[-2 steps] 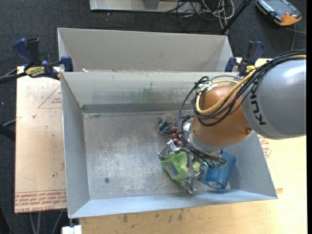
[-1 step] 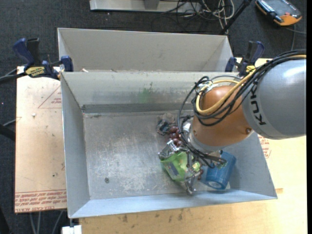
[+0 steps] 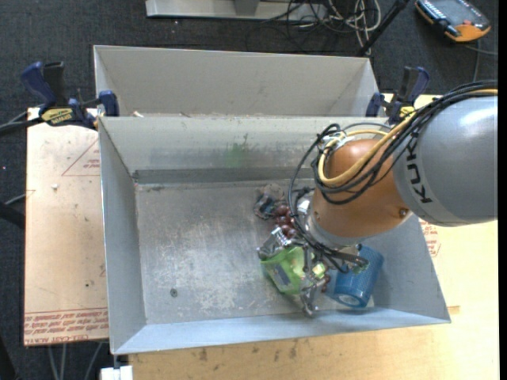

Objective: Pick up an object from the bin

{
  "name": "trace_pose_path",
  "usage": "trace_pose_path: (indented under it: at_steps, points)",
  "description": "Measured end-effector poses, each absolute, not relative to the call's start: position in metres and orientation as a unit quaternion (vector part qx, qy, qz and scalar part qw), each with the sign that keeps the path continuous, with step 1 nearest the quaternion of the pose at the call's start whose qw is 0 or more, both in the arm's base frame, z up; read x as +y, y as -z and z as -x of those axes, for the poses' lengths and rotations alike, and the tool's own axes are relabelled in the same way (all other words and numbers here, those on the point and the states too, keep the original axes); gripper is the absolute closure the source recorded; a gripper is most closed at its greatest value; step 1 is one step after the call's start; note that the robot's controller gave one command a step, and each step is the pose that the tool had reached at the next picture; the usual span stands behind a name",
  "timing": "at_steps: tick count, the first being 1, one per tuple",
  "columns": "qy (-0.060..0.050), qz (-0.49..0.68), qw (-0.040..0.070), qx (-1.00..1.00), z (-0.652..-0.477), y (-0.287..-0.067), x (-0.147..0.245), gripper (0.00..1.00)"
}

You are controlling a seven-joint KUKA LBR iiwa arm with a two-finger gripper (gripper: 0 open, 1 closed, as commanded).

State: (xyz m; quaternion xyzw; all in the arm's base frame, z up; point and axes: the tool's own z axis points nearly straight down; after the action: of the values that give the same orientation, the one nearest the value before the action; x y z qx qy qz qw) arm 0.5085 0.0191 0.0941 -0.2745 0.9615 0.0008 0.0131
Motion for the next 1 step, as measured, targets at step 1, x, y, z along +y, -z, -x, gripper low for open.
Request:
trace_pose_path:
  at_steps: [1]
  points:
    - [-0.001, 0.274, 0.013, 0.961, -0.5085, -0.0941, 0.0191, 1.00]
